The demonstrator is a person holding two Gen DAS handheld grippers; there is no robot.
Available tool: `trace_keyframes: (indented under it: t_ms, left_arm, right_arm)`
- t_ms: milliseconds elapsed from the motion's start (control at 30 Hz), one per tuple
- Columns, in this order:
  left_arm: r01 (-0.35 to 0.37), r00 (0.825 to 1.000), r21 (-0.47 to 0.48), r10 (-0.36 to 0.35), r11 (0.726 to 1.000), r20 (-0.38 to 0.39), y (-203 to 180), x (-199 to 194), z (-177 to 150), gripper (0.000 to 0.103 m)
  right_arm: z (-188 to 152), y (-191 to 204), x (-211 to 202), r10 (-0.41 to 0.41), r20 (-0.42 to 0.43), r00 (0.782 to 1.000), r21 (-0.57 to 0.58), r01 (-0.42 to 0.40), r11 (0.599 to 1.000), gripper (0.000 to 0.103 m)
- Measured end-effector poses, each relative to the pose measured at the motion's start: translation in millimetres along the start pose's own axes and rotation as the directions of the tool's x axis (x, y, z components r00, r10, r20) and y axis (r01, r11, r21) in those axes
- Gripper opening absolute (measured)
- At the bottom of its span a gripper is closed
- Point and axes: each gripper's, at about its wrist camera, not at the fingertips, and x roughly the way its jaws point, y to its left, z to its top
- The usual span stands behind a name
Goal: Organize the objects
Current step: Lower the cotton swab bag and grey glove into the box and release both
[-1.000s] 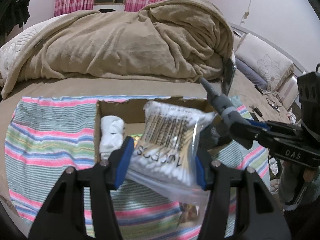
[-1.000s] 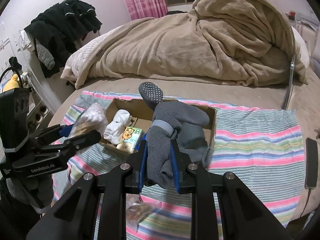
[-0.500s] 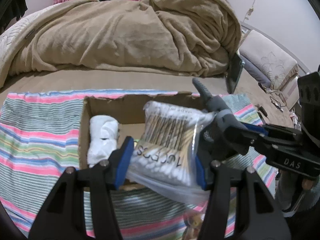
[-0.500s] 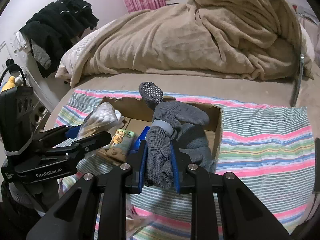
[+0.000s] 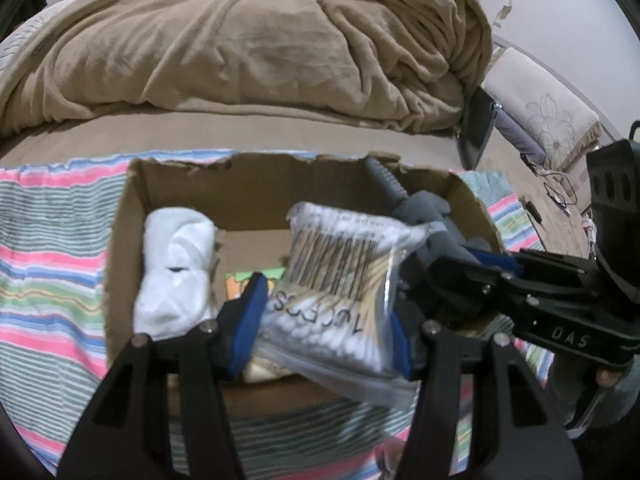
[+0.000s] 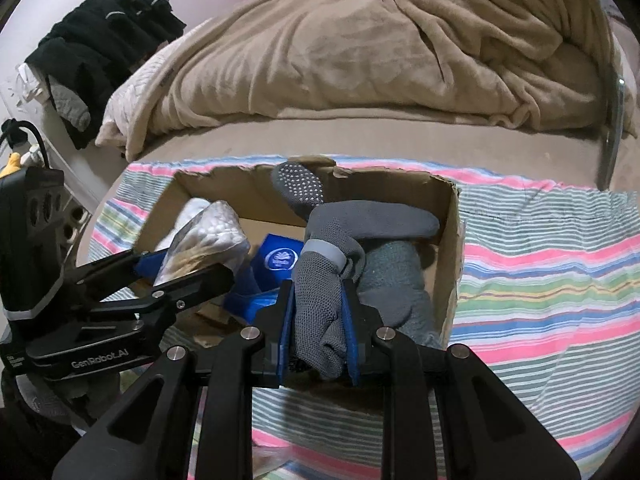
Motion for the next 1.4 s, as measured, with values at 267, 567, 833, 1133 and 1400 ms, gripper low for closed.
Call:
trace_keyframes:
  t_ms: [267,567,833,1133,1400]
  left_arm:
    - [-0.011,1.000,0.012,0.011,1.000,-0.007,-4,7,3,0.058]
    - [-0.025,1.000,0.017,0.025,1.000,0.013,-6,-13,3,0.077]
    - [-0.034,0.998,0.014,0.033,0.999,0.053,-5,-48,-2,0.079]
    - [-0.046,0.994,-0.014,0.047,0.999,0.095,5,-92,-19,0.080]
    - [-0.068,0.993,-0.043,0.072,0.997,0.097,13,-118,-45,0.080]
  right_arm:
    - [0,-3,3,-0.002,-0.004,1.000,0.004,0.002,1.000,0.023]
    - [-1,3,-10,0.008,0.003,1.000,0.021,-0.008,1.000,0.040]
    - [-2,13,-37,0.005,0.032,0.999,0.026,-0.006,1.000,0.057]
    - [-14,32,-58,-0.001,0.039,0.999,0.011,0.001,1.000,0.058]
    - [-36,47,-69,0.004,0.025,1.000,0.004,-0.004,1.000,0.058]
